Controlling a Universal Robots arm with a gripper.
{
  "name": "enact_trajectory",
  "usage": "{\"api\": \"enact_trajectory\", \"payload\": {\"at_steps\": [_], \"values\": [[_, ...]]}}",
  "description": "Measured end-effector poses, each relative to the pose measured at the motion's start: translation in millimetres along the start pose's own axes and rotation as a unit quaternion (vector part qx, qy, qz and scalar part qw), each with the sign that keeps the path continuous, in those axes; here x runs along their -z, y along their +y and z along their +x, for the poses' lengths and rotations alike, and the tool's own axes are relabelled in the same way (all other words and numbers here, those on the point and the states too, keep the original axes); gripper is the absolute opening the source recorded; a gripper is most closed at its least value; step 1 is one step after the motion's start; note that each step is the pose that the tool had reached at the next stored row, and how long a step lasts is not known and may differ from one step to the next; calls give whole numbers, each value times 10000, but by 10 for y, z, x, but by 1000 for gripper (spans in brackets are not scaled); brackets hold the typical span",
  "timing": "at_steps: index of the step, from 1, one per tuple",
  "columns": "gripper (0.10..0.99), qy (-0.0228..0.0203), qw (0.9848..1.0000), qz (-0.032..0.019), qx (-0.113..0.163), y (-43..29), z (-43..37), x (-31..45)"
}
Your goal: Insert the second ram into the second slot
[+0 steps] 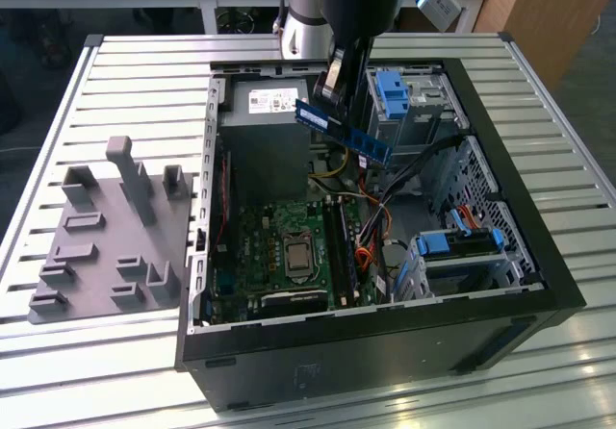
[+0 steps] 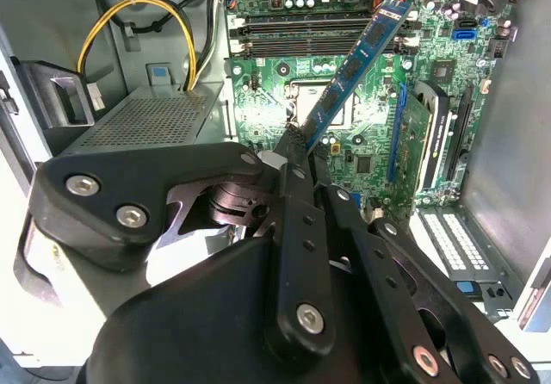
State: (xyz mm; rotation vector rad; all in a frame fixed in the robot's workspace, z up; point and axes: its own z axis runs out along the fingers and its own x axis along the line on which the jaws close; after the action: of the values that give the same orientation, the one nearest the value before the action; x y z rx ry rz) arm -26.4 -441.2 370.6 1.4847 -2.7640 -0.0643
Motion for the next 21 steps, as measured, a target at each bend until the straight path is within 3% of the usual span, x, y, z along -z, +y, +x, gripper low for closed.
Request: {"api": "enact_trajectory", "payload": {"at_steps": [21], "values": [[137,-12,9995,5,-312,0,0,0]]}}
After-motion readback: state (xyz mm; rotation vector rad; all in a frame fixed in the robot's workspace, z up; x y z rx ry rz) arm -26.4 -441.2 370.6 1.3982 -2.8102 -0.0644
